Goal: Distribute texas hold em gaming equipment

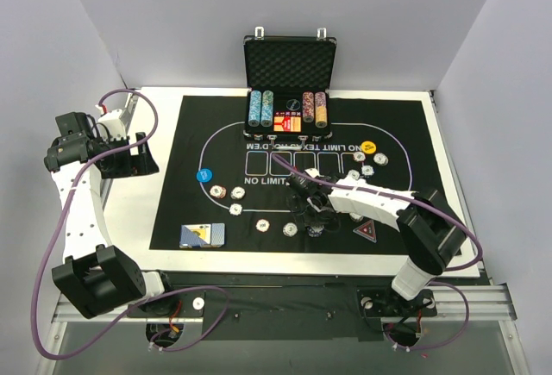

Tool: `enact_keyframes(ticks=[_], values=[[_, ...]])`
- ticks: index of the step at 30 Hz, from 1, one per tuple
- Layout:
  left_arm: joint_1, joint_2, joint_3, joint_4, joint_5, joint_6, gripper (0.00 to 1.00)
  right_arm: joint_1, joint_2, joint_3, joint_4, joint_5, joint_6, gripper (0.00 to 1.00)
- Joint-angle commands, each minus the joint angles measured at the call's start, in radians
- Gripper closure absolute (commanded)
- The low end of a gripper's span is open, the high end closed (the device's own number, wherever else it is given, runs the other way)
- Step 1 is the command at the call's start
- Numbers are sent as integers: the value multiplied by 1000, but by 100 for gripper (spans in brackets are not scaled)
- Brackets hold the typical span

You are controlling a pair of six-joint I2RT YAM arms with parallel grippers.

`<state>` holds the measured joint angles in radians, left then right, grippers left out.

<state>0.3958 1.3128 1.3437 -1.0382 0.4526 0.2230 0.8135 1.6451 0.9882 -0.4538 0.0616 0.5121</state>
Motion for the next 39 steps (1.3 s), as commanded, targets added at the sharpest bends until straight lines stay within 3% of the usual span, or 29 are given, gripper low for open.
enact_keyframes(ticks=[1,18,25,28,34,39], values=[[9,-12,52,-6,12,15,4,7,10,-19,-17,3,9,44],[9,-10,43,0,9,13,4,-27,-14,-45,-13,3,9,70],[8,-14,34,4,5,16,4,-54,-110,9,-62,-3,5,82],[8,-14,32,6,9,18,4,-82,-160,41,-95,-11,0,82],[8,-15,26,13,8,16,4,-233,-212,109,-163,59,14,82],[8,-9,17,20,17,15,4,-503,-214,76,-140,145,121,82]])
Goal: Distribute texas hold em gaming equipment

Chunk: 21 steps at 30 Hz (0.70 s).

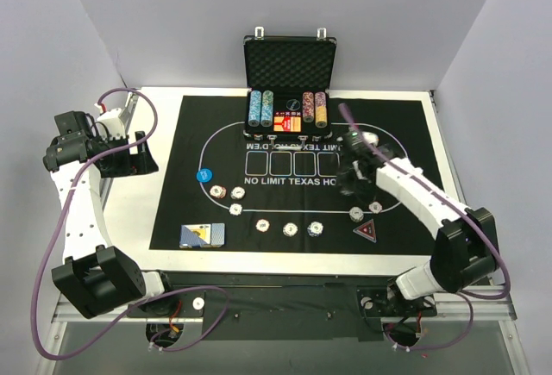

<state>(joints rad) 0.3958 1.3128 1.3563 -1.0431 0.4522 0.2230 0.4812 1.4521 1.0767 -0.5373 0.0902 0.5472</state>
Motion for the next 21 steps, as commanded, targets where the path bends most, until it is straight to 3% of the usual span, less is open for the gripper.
enact_keyframes(ticks=[1,9,16,18,21], values=[[8,-12,1,25,17,15,4,-206,-21,-32,-37,143,100,82],[9,3,-6,35,23,22,4,-461,-15,-118,19,178,206,82],[8,11,-22,51,34,24,4,-477,20,-202,51,178,260,81],[9,8,-29,49,36,32,4,-513,42,-218,66,168,260,77],[11,8,-37,48,32,45,4,-536,74,-227,74,145,263,63]])
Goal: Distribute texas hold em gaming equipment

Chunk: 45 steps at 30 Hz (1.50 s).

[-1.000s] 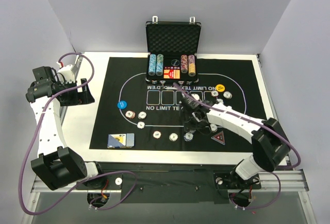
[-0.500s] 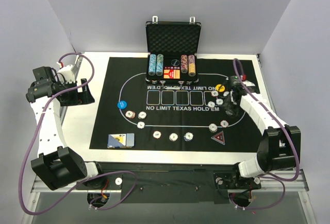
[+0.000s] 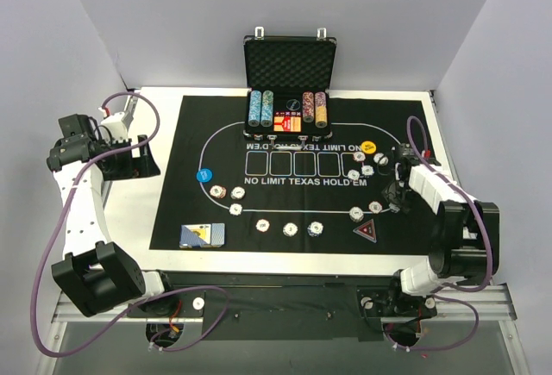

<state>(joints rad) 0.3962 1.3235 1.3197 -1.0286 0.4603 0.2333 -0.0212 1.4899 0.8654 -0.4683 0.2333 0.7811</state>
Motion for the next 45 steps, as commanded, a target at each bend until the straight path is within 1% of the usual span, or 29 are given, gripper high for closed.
enact_keyframes(ticks=[1,3,5,8,11,12,17,19,21,23,24,26,27,28,29,30,31,35,39,45], values=[[10,0,0,32,26,43,4,-37,49,-25,14,-3,32,62],[9,0,1,24,29,55,4,-43,64,-35,26,-20,33,60],[7,2,3,18,32,67,4,-43,72,-45,34,-31,37,56],[9,6,6,9,37,81,4,-45,79,-52,43,-55,37,54],[7,13,10,-4,44,90,4,-43,84,-54,46,-83,33,46],[7,14,10,-5,49,93,4,-42,79,-54,42,-83,33,45],[7,9,7,-34,84,136,4,-4,-77,-42,-6,-42,33,39],[-5,20,18,-77,112,199,4,41,-141,-13,-38,-31,37,37],[-32,39,24,-114,121,262,4,108,-189,29,-73,-11,33,35],[-115,55,15,-136,88,320,4,165,-223,63,-87,-11,24,33],[-150,59,-5,-142,49,363,4,194,-239,82,-90,-25,24,32],[-244,59,-54,-151,-1,421,4,216,-259,87,-66,-95,7,29],[-300,51,-71,-145,-14,440,4,225,-264,89,-59,-115,-6,26],[-321,40,-106,-145,-23,486,4,236,-269,93,-46,-158,-19,26],[-367,37,-126,-145,-25,509,4,245,-276,93,-44,-163,-29,26],[-382,28,-152,-146,-17,565,4,256,-287,93,-38,-169,-39,26],[-420,22,-168,-148,-2,595,4,260,-289,96,-36,-176,-57,25],[-462,-3,-217,-163,60,760,4,271,-301,103,-18,-224,-86,25],[-474,-20,-257,-154,113,869,4,274,-298,121,-6,-287,-105,25],[-514,-38,-385,-73,107,959,4,280,-267,165,-6,-321,-111,25]])
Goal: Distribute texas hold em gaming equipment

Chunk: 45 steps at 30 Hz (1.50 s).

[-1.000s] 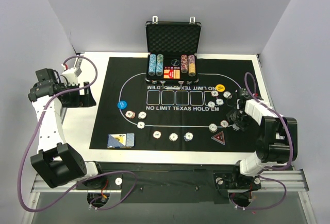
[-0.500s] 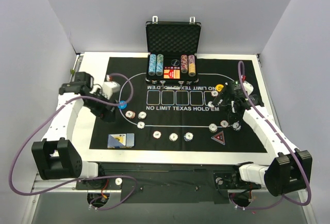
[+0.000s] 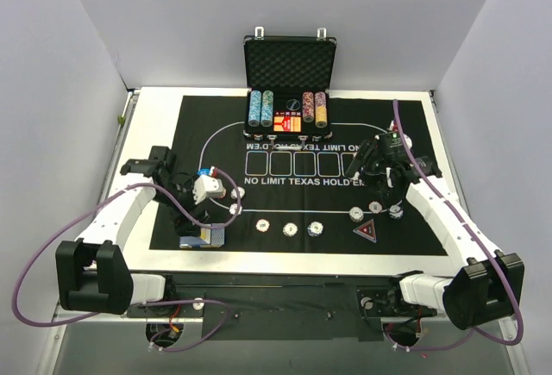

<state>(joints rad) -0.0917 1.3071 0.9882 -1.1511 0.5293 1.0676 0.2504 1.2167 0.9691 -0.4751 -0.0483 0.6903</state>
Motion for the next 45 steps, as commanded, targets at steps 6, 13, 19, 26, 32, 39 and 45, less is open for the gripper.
enact_keyframes(ticks=[6,13,19,26,32,39,45], values=[[-69,-49,-138,123,-18,193,4,15,35,115,0,-61,-14,25],[-106,-31,-198,211,-60,215,4,21,50,172,-13,-78,-18,25],[-114,6,-223,284,-86,203,4,21,49,184,-16,-99,-25,25],[-128,30,-261,320,-111,203,4,21,66,191,-19,-108,-35,25],[-143,37,-278,323,-120,204,4,20,86,201,-22,-114,-38,25],[-149,41,-322,364,-156,218,4,20,93,201,-17,-130,-29,25],[-151,40,-381,441,-193,219,4,20,99,195,-7,-145,-23,25]])
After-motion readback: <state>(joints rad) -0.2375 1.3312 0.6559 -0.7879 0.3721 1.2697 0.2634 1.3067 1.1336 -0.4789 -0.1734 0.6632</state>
